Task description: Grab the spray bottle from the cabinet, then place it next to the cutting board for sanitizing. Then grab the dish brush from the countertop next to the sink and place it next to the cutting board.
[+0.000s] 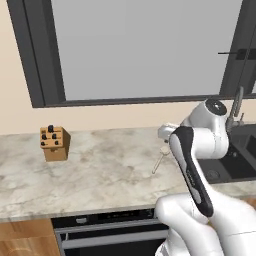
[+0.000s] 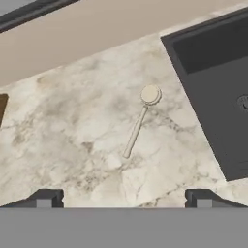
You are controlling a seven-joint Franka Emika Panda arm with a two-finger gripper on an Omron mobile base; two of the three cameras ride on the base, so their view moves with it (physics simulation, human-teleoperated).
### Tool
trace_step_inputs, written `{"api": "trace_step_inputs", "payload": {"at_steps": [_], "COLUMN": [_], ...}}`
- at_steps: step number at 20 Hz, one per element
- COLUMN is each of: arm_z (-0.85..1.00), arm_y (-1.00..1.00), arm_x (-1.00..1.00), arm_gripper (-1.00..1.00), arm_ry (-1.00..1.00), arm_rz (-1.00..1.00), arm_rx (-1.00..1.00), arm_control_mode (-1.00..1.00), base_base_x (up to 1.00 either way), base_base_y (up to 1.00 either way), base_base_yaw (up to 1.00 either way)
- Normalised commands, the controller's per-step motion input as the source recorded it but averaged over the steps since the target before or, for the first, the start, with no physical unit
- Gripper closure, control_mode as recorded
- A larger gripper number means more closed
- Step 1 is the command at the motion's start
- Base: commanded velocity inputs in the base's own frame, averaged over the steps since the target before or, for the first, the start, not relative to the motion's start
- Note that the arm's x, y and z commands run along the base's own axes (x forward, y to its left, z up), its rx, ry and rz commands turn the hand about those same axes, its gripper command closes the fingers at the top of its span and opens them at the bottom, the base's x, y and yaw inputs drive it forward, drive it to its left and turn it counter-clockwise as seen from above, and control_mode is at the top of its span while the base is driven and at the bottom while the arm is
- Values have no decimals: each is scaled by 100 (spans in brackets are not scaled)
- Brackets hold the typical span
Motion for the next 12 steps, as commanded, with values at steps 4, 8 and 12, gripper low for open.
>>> {"api": "trace_step_inputs", "payload": {"at_steps": [4, 8, 12], "arm_z": [-96, -71, -72], "arm_y": [7, 4, 0], "arm_x": [100, 97, 83], "arm_gripper": [-100, -100, -100], "arm_ry": [67, 49, 15], "arm_rz": [-4, -6, 0], "arm_rx": [-9, 0, 1], "arm_control_mode": [-100, -100, -100], "base_base_x": [0, 0, 0], "base_base_y": [0, 0, 0], "base_base_yaw": [0, 0, 0]}}
